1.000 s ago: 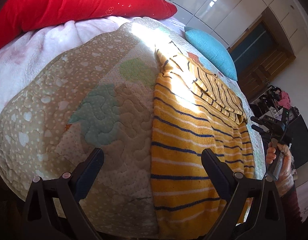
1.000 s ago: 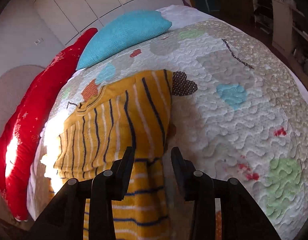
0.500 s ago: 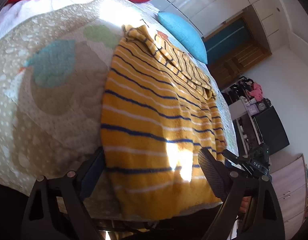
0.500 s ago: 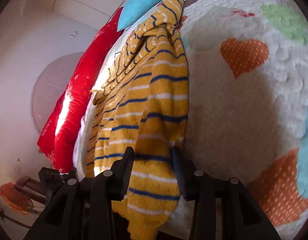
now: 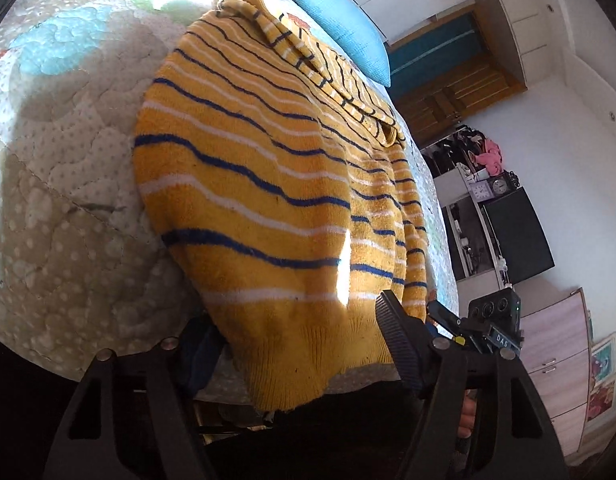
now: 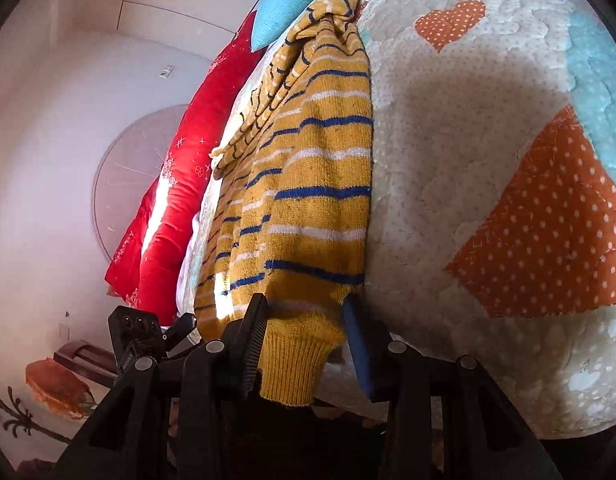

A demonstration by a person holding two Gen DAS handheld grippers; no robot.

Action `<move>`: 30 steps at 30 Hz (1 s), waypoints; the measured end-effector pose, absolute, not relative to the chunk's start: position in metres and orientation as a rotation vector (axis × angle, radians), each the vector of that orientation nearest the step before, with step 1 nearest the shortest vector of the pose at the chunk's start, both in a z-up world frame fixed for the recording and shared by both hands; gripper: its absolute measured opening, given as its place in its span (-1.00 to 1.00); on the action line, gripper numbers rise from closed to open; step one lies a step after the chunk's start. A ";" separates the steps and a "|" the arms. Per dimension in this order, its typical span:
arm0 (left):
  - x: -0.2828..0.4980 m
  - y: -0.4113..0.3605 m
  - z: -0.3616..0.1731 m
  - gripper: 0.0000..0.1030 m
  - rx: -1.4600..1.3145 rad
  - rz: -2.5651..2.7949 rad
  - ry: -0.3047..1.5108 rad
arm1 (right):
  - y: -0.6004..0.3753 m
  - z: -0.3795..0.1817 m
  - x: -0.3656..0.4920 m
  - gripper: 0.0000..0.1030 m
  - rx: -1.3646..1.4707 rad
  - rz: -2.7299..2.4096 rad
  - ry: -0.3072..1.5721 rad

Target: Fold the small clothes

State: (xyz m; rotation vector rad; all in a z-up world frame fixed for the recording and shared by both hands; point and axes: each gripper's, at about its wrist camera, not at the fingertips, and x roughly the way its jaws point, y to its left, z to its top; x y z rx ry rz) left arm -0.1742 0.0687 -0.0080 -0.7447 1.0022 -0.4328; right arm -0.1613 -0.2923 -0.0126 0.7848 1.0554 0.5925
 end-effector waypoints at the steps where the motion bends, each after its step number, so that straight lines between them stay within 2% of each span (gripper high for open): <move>1: -0.172 0.070 -0.008 0.40 -0.757 -0.431 1.002 | -0.289 -0.012 -0.161 -0.13 0.777 0.588 1.057; 5: -0.167 0.067 -0.004 0.39 -0.743 -0.416 1.003 | -0.281 -0.006 -0.174 -0.10 0.736 0.544 1.041; 6: -0.167 0.065 -0.002 0.38 -0.720 -0.409 1.005 | -0.283 -0.004 -0.179 -0.01 0.728 0.521 1.028; 7: -0.169 0.064 0.000 0.14 -0.700 -0.405 1.006 | -0.287 -0.002 -0.183 0.07 0.722 0.492 1.015; 8: -0.169 0.063 0.002 -0.38 -0.678 -0.403 1.012 | -0.291 -0.001 -0.187 0.08 0.720 0.466 1.000; 10: -0.168 0.062 0.005 -0.82 -0.642 -0.392 1.031 | -0.296 0.000 -0.189 0.14 0.729 0.447 0.986; 13: -0.167 0.064 0.004 -0.79 -0.641 -0.389 1.022 | -0.301 -0.009 -0.182 0.19 0.770 0.476 1.005; 15: -0.166 0.065 0.001 -0.53 -0.646 -0.370 1.027 | -0.296 -0.012 -0.173 0.19 0.781 0.518 1.015; 17: -0.165 0.065 -0.003 -0.03 -0.692 -0.399 1.018 | -0.284 -0.011 -0.166 0.19 0.778 0.569 1.022; 20: -0.160 0.062 -0.003 0.31 -0.721 -0.438 0.999 | -0.263 -0.007 -0.160 0.19 0.730 0.613 1.028; 21: -0.157 0.059 -0.002 0.34 -0.717 -0.441 0.995 | -0.258 -0.007 -0.158 0.19 0.714 0.610 1.030; 23: -0.152 0.057 -0.004 0.34 -0.709 -0.426 1.009 | -0.255 -0.010 -0.154 0.05 0.711 0.593 1.037; 24: -0.149 0.056 -0.004 0.34 -0.712 -0.419 1.020 | -0.256 -0.012 -0.152 -0.27 0.718 0.577 1.044; 25: -0.147 0.057 -0.004 0.12 -0.711 -0.401 1.029 | -0.260 -0.015 -0.152 -0.53 0.724 0.559 1.056; 26: -0.147 0.057 -0.002 -0.55 -0.683 -0.367 1.040 | -0.264 -0.018 -0.151 -0.62 0.741 0.557 1.069; 27: -0.144 0.056 -0.001 -0.89 -0.633 -0.327 1.059 | -0.268 -0.021 -0.150 -0.69 0.769 0.564 1.074; 30: -0.148 0.062 0.006 -0.86 -0.654 -0.310 1.061 | -0.278 -0.022 -0.152 -0.73 0.826 0.587 1.077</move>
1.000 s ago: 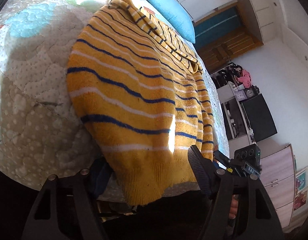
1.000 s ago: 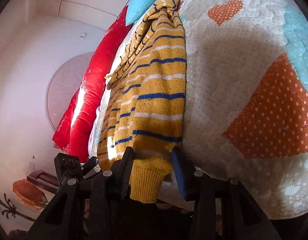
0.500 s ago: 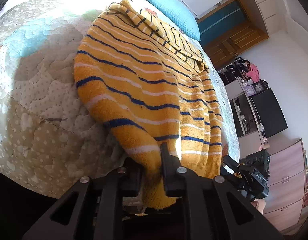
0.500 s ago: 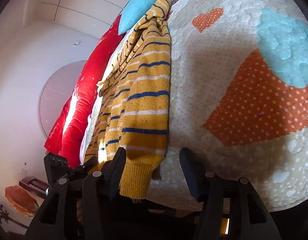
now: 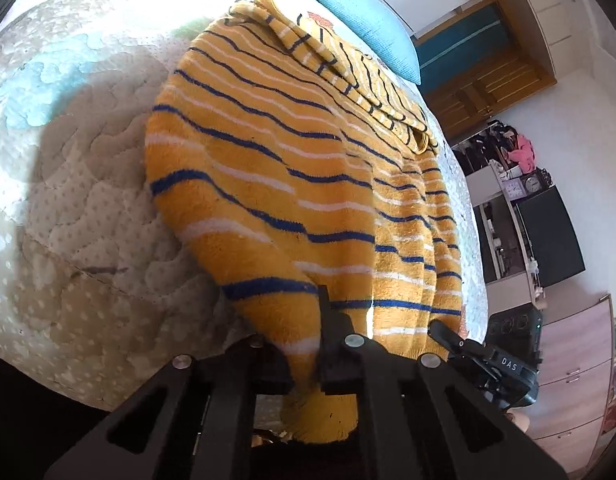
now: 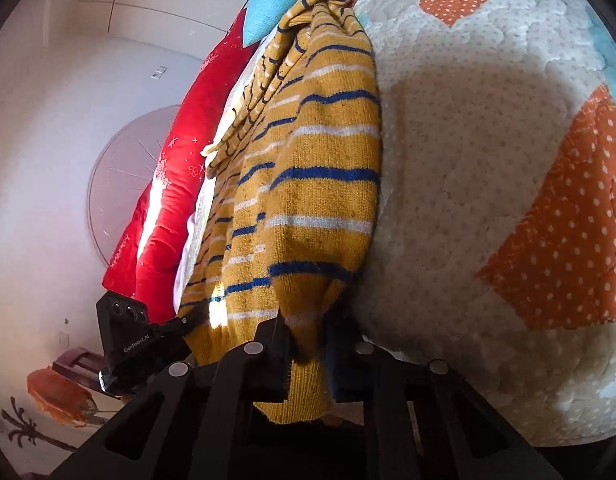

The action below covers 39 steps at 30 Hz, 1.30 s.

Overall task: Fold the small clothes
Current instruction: 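Lift the hem with both grippers and fold it toward the collar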

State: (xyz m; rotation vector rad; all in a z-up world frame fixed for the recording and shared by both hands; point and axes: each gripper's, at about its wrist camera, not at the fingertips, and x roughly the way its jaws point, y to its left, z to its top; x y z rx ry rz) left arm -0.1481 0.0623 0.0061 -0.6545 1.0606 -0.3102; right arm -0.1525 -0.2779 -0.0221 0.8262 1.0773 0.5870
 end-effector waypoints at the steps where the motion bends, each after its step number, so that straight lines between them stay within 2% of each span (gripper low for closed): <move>1: -0.152 0.063 0.012 -0.86 -0.634 -0.305 1.050 | -0.280 -0.019 -0.155 -0.74 0.830 0.602 1.073; 7: -0.195 0.068 0.060 -0.86 -0.550 -0.338 0.964 | -0.297 0.021 -0.193 -0.75 0.782 0.710 1.009; 12: -0.216 0.063 0.051 -0.86 -0.477 -0.297 0.995 | -0.283 0.011 -0.215 -0.75 0.717 0.715 1.075; 17: -0.199 0.068 0.045 -0.86 -0.502 -0.273 1.022 | -0.288 0.014 -0.195 -0.74 0.730 0.717 1.080; 23: -0.135 0.066 0.090 -0.86 -0.485 -0.286 0.866 | -0.286 0.085 -0.134 -0.74 0.655 0.740 0.917; 28: -0.032 0.061 0.125 -0.86 -0.465 -0.258 0.812 | -0.275 0.130 -0.032 -0.74 0.597 0.657 0.839; 34: 0.102 0.058 0.094 -0.84 -0.469 -0.132 0.939 | -0.272 0.088 0.103 -0.68 0.689 0.469 0.974; 37: 0.129 0.073 0.067 -0.80 -0.593 -0.102 1.002 | -0.274 0.057 0.139 -0.67 0.786 0.409 1.044; 39: 0.134 0.087 0.061 -0.72 -0.725 -0.149 0.992 | -0.279 0.045 0.151 -0.53 0.880 0.408 1.048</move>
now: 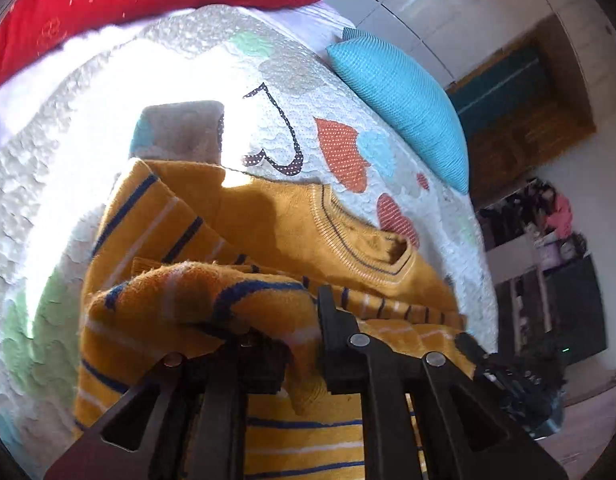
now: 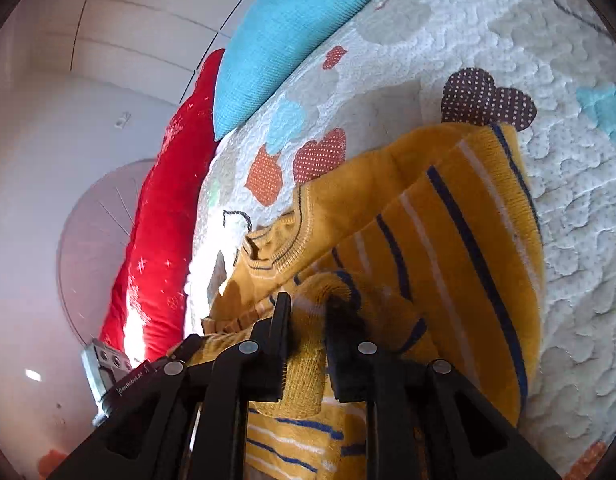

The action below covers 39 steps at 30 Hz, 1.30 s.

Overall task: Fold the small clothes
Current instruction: 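Lift the hem with both grippers and fold it toward the collar, then release the folded hem and open both grippers above the sweater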

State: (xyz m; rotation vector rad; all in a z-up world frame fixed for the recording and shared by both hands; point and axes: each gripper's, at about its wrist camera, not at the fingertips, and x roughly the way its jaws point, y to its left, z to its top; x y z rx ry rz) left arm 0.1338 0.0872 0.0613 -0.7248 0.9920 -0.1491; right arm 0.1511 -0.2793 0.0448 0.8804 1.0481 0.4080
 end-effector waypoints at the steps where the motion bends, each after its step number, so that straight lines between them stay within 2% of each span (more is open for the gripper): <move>1: 0.133 0.091 0.062 -0.64 -0.765 -0.172 0.980 | -0.281 0.041 0.157 -0.44 0.913 0.413 1.048; 3: 0.137 0.101 0.067 -0.51 -0.809 -0.210 0.948 | -0.285 0.038 0.166 -0.38 0.959 0.426 1.045; 5: 0.139 0.108 0.073 -0.27 -0.852 -0.237 0.925 | -0.287 0.034 0.177 -0.26 1.013 0.449 1.042; 7: 0.141 0.116 0.075 -0.08 -0.870 -0.241 0.910 | -0.289 0.027 0.186 -0.01 1.084 0.469 1.035; 8: 0.142 0.119 0.075 0.02 -0.878 -0.242 0.906 | -0.290 0.024 0.190 0.02 1.116 0.474 1.032; 10: 0.145 0.124 0.071 0.06 -0.916 -0.250 0.905 | -0.292 0.022 0.195 0.14 1.163 0.482 1.019; 14: 0.148 0.139 0.066 0.23 -0.966 -0.213 0.886 | -0.304 0.030 0.199 0.27 1.194 0.440 0.964; 17: 0.148 0.156 0.067 0.29 -1.036 -0.194 0.845 | -0.318 0.045 0.197 0.34 1.157 0.393 0.931; 20: 0.142 0.160 0.075 0.30 -0.976 -0.143 0.859 | -0.320 0.069 0.184 0.34 0.975 0.400 0.937; 27: 0.094 0.111 0.076 0.30 -0.512 -0.141 0.969 | -0.288 0.100 0.082 0.34 0.437 0.440 0.937; 29: 0.075 0.096 0.064 0.30 -0.381 -0.122 0.989 | -0.278 0.095 0.053 0.30 0.295 0.401 0.923; 30: 0.067 0.090 0.058 0.30 -0.328 -0.107 0.993 | -0.274 0.089 0.043 0.17 0.235 0.372 0.921; 31: 0.059 0.087 0.051 0.30 -0.288 -0.089 0.993 | -0.271 0.080 0.035 -0.29 0.202 0.356 0.925; 32: 0.053 0.085 0.045 0.30 -0.252 -0.065 0.988 | -0.269 0.072 0.032 -0.61 0.201 0.371 0.940; 33: 0.049 0.083 0.041 0.30 -0.213 -0.039 0.981 | -0.271 0.066 0.030 -0.79 0.226 0.392 0.956; 37: 0.044 0.080 0.039 0.30 -0.162 -0.002 0.974 | -0.312 0.066 0.032 -0.82 0.366 0.233 0.915; 39: 0.043 0.080 0.041 0.30 -0.163 0.008 0.980 | -0.347 0.053 0.035 -0.91 0.488 0.151 0.943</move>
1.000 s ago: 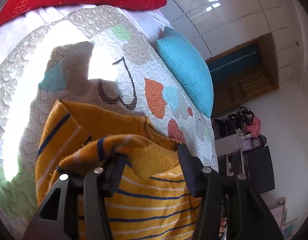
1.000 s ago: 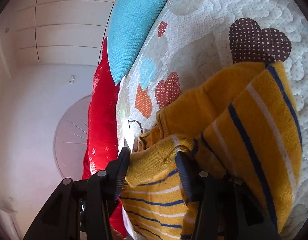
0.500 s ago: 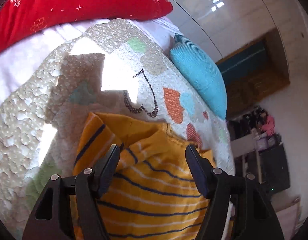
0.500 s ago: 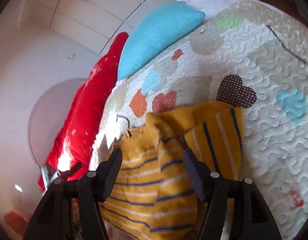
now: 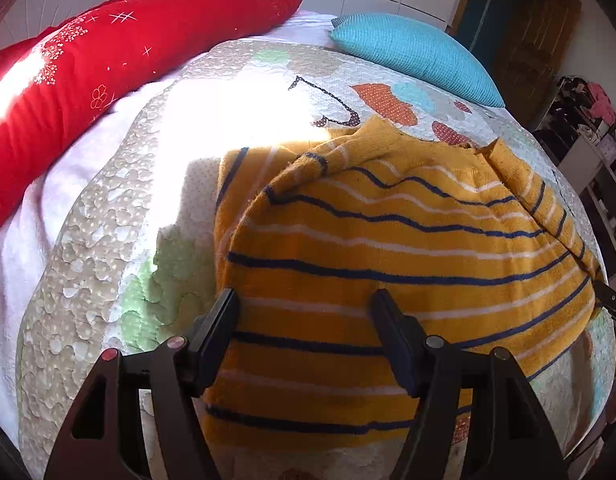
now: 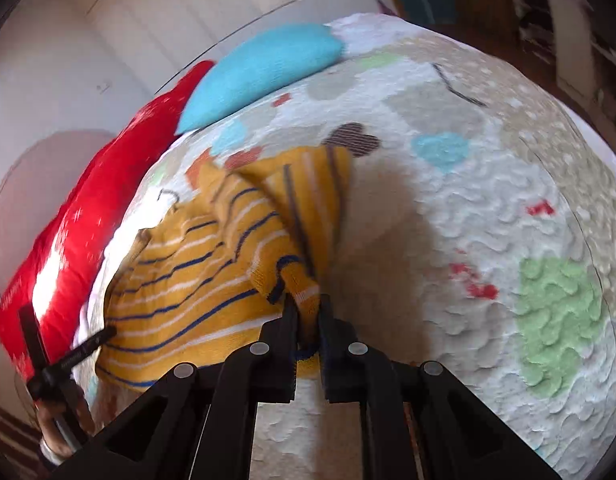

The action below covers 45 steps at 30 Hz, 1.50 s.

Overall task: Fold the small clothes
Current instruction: 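Release the folded hem and open both grippers above the sweater, then grasp the folded sweater edge with the right gripper and fold it over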

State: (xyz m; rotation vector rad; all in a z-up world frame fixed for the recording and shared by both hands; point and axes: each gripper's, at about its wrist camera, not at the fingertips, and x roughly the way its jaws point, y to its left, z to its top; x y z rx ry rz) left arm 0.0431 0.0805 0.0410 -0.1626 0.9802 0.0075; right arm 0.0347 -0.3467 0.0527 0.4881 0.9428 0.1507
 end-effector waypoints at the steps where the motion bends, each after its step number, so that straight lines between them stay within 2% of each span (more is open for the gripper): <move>1: 0.043 0.081 0.041 0.30 -0.161 0.013 0.981 | -0.360 0.045 0.035 -0.89 0.522 0.117 0.972; 3: 0.042 0.080 0.039 0.30 -0.154 0.016 0.983 | -0.375 0.030 0.032 -0.88 0.564 0.073 1.035; 5: 0.041 0.080 0.036 0.30 -0.148 0.022 0.978 | -0.383 0.035 0.021 -0.82 0.520 0.025 1.018; 7: 0.039 0.079 0.034 0.36 -0.143 0.025 0.970 | -0.386 0.056 0.009 -0.82 0.509 0.026 0.942; 9: 0.037 0.079 0.029 0.55 -0.140 0.054 0.979 | -0.374 0.086 0.003 -0.82 0.445 0.069 0.851; 13: 0.034 0.093 0.015 0.59 -0.267 0.038 0.995 | -0.317 0.117 0.016 -0.75 0.308 0.250 0.816; 22: 0.020 0.084 0.009 0.70 -0.211 0.059 0.899 | -0.239 0.054 0.141 -0.75 0.229 0.287 1.040; 26: 0.019 0.090 0.007 0.75 -0.255 0.029 0.881 | -0.258 0.050 0.183 -0.76 0.227 0.115 1.009; 31: 0.019 0.092 0.006 0.83 -0.279 0.000 0.866 | -0.304 0.052 0.203 -0.75 0.370 -0.066 0.978; 32: 0.018 0.092 0.005 0.84 -0.286 -0.006 0.863 | -0.307 0.057 0.202 -0.68 0.369 -0.091 0.965; 33: 0.018 0.093 0.005 0.84 -0.293 -0.012 0.859 | -0.308 0.066 0.198 -0.49 0.340 -0.135 0.943; 34: 0.018 0.094 0.005 0.84 -0.301 -0.016 0.855 | -0.305 0.076 0.192 -0.44 0.316 -0.138 0.905; 40: 0.012 0.100 0.008 0.84 -0.351 -0.018 0.824 | -0.220 0.125 0.160 -0.44 0.154 0.147 0.830; 42: 0.007 0.105 0.013 0.61 -0.377 0.003 0.834 | -0.177 0.121 0.155 -0.44 0.104 0.262 0.877; 43: 0.001 0.107 0.018 0.44 -0.393 0.002 0.843 | -0.155 0.115 0.153 -0.44 0.086 0.318 0.908; 45: -0.021 0.109 0.031 0.42 -0.415 -0.028 0.814 | -0.115 0.102 0.149 -0.44 0.047 0.395 0.943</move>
